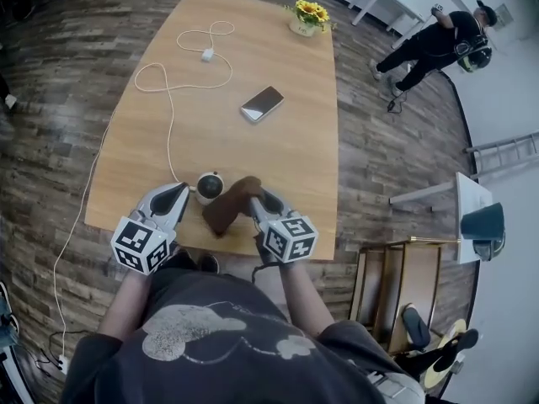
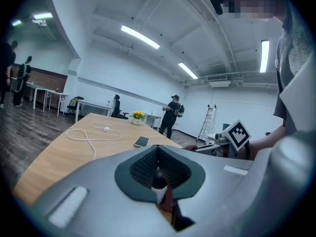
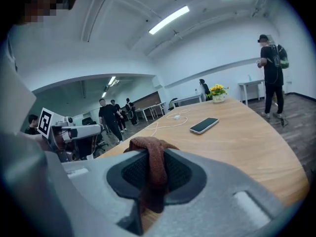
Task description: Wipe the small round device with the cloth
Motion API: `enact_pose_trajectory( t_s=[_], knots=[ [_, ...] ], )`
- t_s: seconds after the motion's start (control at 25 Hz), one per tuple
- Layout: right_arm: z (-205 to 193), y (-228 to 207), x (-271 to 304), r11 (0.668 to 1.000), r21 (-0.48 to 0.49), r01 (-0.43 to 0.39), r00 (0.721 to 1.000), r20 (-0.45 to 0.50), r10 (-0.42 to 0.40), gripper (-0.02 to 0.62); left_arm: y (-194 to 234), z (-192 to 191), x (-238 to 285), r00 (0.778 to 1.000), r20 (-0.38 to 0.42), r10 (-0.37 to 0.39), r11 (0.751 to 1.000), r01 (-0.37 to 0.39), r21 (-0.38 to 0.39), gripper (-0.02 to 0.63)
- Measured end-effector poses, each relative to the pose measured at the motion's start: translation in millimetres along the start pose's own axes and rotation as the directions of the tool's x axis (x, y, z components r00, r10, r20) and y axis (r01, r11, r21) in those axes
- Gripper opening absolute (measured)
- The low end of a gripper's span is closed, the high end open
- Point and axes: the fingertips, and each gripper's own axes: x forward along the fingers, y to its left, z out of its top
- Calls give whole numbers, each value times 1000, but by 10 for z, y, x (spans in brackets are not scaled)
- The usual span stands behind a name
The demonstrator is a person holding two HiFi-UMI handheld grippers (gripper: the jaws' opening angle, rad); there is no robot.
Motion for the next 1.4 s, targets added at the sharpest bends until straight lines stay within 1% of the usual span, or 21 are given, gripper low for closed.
enact_pose_trajectory(
  t_s=[0.12, 0.2, 0.28, 0.36, 0.44, 0.48, 0.56, 0.76, 0.92, 1.12, 1.4],
  knots=[
    [60, 20, -85, 1000, 5, 17, 1000, 24, -17, 54, -7, 62, 20, 1000, -2, -28, 1000, 28, 8, 17],
    [118, 133, -117, 1000, 3, 3, 999, 43, -3, 54, 5, 98, 6, 999, -5, -41, 999, 41, 12, 17],
    [184, 335, -146, 999, -12, -35, 997, 67, 36, 54, 29, 122, -29, 999, -7, -48, 999, 48, 14, 17],
    [234, 604, -166, 994, -50, -97, 991, 88, 101, 54, 58, 143, -75, 999, -7, -50, 999, 50, 15, 17],
    [208, 846, -144, 984, -96, -153, 983, 84, 161, 54, 93, 140, -119, 999, -8, -48, 999, 48, 12, 17],
    [162, 918, -117, 980, -115, -164, 982, 71, 173, 54, 106, 123, -135, 999, -9, -46, 999, 46, 7, 17],
    [48, 954, -50, 979, -130, -158, 985, 43, 165, 54, 109, 73, -160, 999, -16, -46, 999, 45, -4, 17],
    [-168, 887, 131, 984, -112, -139, 990, -6, 140, 54, 89, -30, -213, 998, -31, -50, 999, 49, -16, 17],
    [-317, 851, 260, 986, -103, -130, 990, -66, 123, 54, 110, -85, -171, 998, -47, -52, 999, 51, -16, 17],
    [-500, 829, 348, 989, -75, -127, 984, -138, 116, 54, 122, -98, -129, 996, -58, -63, 998, 62, -17, 17],
    [-724, 774, 456, 994, -28, -107, 970, -221, 98, 54, 209, -129, -167, 996, -68, -52, 998, 51, -29, 17]
  ],
)
